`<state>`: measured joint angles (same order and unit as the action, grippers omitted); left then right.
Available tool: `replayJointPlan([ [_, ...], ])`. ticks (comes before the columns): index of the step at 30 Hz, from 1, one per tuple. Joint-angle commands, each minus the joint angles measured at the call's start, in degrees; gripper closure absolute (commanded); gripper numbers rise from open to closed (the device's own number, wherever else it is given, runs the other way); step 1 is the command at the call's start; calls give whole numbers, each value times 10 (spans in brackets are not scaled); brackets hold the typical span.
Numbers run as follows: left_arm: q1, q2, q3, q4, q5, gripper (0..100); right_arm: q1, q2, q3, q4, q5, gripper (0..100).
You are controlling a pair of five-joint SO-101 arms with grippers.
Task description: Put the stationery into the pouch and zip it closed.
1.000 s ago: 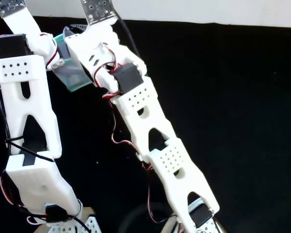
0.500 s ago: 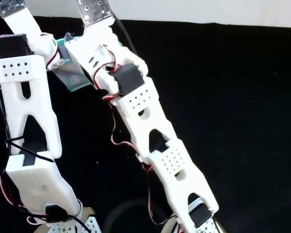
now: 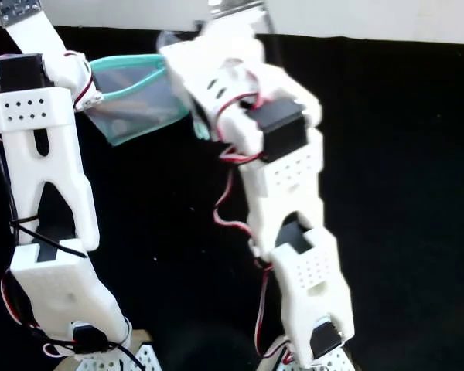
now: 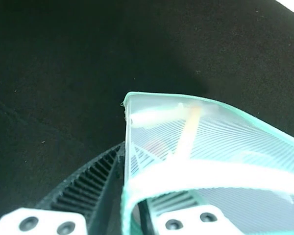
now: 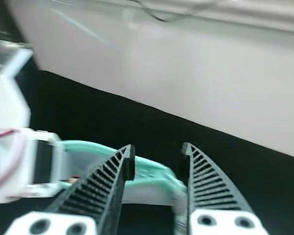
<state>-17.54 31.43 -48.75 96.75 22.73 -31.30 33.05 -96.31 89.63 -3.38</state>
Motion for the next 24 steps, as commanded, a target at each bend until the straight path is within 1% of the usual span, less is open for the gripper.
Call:
replayJointPlan([
  [1,-17,30,-1,-4,-2,993,33,-27,-45,33,38,843],
  [4,-17,32,-1,-4,-2,993,32,-7,-47,71,95,842],
  [8,-17,33,-1,-4,-2,993,31,46,-46,112,151,842],
  [10,-17,34,-1,-4,-2,993,34,84,-46,113,168,842],
  [13,-18,34,-1,-4,-2,993,34,145,-50,114,166,842],
  [14,-19,34,-1,-4,-2,993,34,161,-51,114,157,842],
  [18,-20,34,-1,-4,-2,993,34,212,-49,114,37,842],
  [24,-21,34,-1,-5,-2,993,38,237,-49,114,-36,842],
])
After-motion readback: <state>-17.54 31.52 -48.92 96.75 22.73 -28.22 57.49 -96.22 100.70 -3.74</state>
